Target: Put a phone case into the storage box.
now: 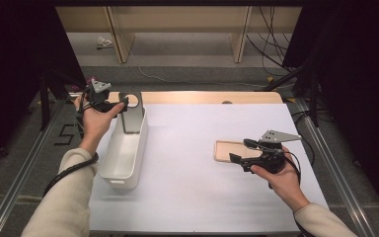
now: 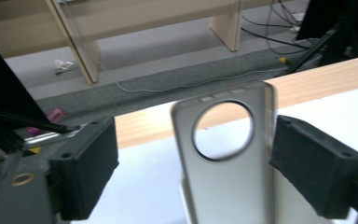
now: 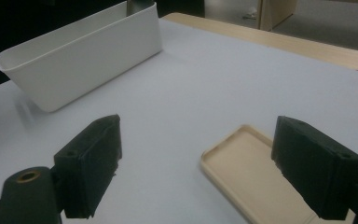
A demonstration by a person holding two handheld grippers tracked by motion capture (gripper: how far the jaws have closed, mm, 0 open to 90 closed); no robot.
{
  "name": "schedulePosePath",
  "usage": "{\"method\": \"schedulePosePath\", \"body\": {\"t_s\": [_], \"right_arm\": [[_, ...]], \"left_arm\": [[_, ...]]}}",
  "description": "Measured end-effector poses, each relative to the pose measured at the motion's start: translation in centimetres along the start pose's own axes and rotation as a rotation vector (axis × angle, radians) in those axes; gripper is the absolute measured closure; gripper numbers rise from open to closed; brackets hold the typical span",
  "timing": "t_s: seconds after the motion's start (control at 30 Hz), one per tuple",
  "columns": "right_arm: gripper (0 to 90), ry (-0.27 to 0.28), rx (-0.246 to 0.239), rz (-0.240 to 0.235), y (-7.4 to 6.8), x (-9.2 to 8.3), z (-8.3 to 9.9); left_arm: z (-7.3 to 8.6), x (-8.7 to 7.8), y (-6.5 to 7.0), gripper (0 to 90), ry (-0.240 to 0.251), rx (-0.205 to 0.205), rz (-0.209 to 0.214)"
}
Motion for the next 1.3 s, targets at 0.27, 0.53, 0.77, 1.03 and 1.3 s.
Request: {"method": "schedulePosePath", "body": {"t_s": [0.27,0.53,0.77,1.03,1.3], "right_arm": [[16.9,-0.001,0.005,0.008,0.2,0.0,0.0],[16.9,-0.002,0.010,0.015,0.5,0.1,0.0],[16.8,-0.008,0.016,0.023,0.9,0.2,0.1],[16.9,-0.006,0.015,0.035,1.5,0.2,0.0],[17.1,-0.003,0.032,0.044,2.3,0.2,0.1]], "left_arm": [[0.6,-2.6,1.4,5.7,0.028,-0.009,0.049],[1.9,-5.9,3.7,4.8,0.071,0.020,0.101],[3.1,-8.7,5.9,5.5,0.115,0.042,0.135],[5.1,-10.9,8.8,9.0,0.128,0.052,0.191],[7.7,-13.3,11.3,12.2,0.151,0.068,0.221]]}}
Point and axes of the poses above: each handheld gripper's, and its own axes: x roughly forward along the jaws, z roughly out of its underside, y roughly to its right, the point moved 7 cm from there along x, roughly forward along the jaws, and after that the axes turned 3 degrees about y, right-handed, at the moved point
